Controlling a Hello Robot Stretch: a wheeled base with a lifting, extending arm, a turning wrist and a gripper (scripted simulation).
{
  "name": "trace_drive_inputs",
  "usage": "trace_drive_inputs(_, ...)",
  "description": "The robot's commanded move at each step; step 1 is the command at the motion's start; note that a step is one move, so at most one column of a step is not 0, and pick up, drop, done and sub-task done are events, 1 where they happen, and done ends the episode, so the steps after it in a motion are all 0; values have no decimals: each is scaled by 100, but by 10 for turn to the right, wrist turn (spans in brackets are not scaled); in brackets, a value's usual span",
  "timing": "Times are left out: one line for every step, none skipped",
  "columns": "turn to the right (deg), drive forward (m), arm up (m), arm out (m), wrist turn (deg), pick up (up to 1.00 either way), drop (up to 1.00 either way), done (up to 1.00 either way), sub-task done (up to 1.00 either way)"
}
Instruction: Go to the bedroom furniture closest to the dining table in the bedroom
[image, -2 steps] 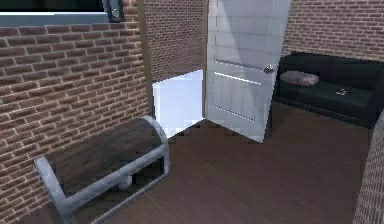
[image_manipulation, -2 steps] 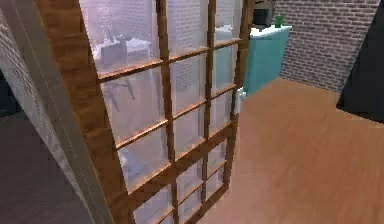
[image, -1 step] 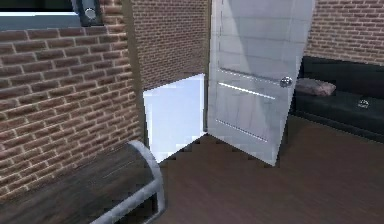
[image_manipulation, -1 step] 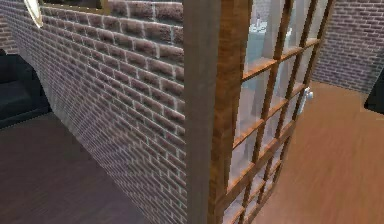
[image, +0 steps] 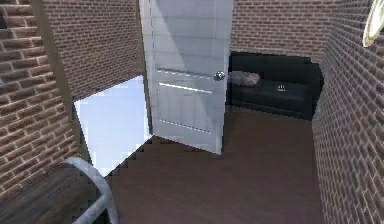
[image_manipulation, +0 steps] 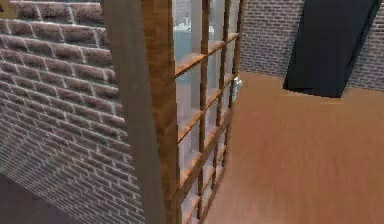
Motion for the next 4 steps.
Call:
trace_drive_inputs(0,80,0,0,0,0,0,0,0)
trace_drive_inputs(0,30,0,0,0,0,0,0,0)
trace_drive_inputs(-390,0,0,0,0,0,0,0,0)
trace_drive_inputs(0,80,0,0,0,0,0,0,0)
